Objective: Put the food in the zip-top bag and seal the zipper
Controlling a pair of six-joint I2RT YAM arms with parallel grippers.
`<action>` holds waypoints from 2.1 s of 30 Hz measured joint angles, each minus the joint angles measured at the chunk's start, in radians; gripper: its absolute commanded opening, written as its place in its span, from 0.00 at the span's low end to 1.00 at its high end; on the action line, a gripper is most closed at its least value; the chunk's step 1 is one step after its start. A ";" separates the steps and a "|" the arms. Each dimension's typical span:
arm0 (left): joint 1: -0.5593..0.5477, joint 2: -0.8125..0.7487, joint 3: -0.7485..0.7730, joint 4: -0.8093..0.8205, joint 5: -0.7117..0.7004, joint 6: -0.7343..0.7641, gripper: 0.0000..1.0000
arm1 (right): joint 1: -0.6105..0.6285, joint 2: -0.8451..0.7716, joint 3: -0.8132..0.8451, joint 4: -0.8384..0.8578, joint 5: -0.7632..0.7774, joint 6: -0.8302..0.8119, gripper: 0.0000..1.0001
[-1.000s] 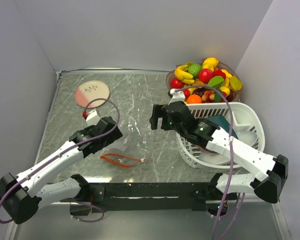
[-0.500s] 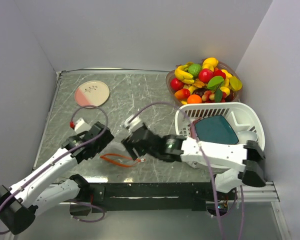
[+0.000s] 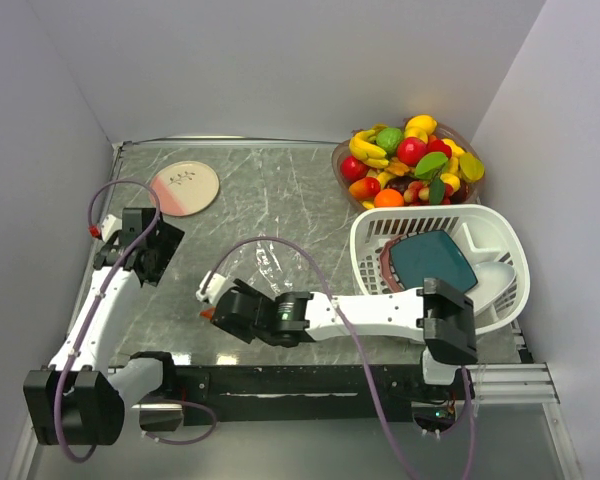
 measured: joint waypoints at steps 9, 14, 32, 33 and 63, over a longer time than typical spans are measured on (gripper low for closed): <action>0.070 -0.002 -0.004 0.040 0.078 0.069 0.97 | -0.007 0.158 0.103 -0.011 0.014 -0.053 0.54; 0.079 -0.010 -0.015 0.047 0.099 0.095 0.97 | -0.027 0.230 0.156 -0.024 0.028 -0.064 0.35; 0.063 -0.176 -0.040 0.157 0.285 0.260 0.81 | -0.386 0.235 0.634 -0.197 -0.080 0.092 0.00; 0.050 -0.176 -0.023 0.160 0.289 0.269 0.79 | -0.395 0.234 0.666 -0.200 -0.086 0.109 0.00; -0.341 0.008 0.206 0.177 0.031 0.297 0.52 | -0.468 0.227 0.666 -0.150 -0.187 0.374 0.00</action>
